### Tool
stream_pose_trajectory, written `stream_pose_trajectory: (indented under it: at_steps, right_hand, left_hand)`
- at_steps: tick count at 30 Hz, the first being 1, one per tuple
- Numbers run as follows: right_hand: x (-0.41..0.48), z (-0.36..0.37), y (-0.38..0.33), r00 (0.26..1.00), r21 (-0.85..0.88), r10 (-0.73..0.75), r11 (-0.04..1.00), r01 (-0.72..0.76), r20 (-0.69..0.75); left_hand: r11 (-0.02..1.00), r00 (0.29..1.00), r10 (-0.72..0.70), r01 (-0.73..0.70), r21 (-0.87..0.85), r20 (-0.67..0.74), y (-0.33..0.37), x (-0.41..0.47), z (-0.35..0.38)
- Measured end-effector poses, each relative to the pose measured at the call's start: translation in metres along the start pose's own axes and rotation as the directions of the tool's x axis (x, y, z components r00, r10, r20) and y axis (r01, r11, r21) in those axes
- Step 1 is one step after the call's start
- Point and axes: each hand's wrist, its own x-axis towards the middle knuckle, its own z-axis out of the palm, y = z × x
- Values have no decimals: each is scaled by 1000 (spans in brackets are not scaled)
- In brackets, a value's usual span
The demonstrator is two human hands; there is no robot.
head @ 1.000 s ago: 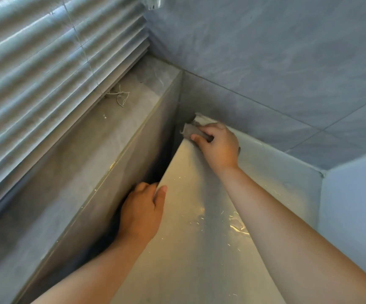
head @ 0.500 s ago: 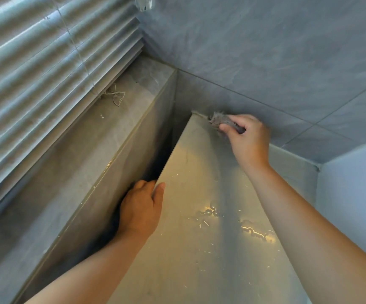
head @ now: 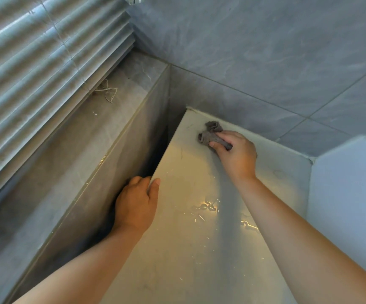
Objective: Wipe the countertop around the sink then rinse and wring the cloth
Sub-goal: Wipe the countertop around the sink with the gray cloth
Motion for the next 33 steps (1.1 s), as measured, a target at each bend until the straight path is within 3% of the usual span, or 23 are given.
stream_pose_trajectory:
  at_steps: [3, 7, 9, 11, 14, 20, 25, 33]
  right_hand:
    - [-23, -1, -7, 1000, 47, -6, 999, 5, 21]
    - [-48, -4, -17, 979, 151, 53, 985, -83, 195]
    - [-49, -13, -19, 982, 247, 95, 960, -134, 164]
    - [-37, -26, -17, 990, 313, 137, 940, -139, 29]
    - [-1, -46, -6, 989, 224, 90, 973, -62, -119]
    - [33, -41, 31, 999, -53, 54, 997, -54, -4]
    - [11, -26, 33, 994, 47, 105, 994, -103, -42]
    - [-53, -30, 15, 994, 47, 106, 993, -106, 16]
  left_hand:
    - [1000, 1000, -4, 4, -5, 2, 0, 0, 0]
    - [1000, 1000, -7, 7, 0, 21, 1, 1, -2]
    - [1000, 1000, -7, 7, -12, 17, 2, 0, -3]
    - [1000, 1000, -8, 8, -9, 10, 2, 0, -2]
    - [1000, 1000, -8, 8, 1, 4, 2, 0, -1]
    - [999, 1000, -8, 9, 31, -8, 2, 2, 0]
    - [1000, 1000, -2, 2, 30, -15, 2, 2, 0]
    - [999, 1000, 10, -9, 43, -29, 3, 0, -1]
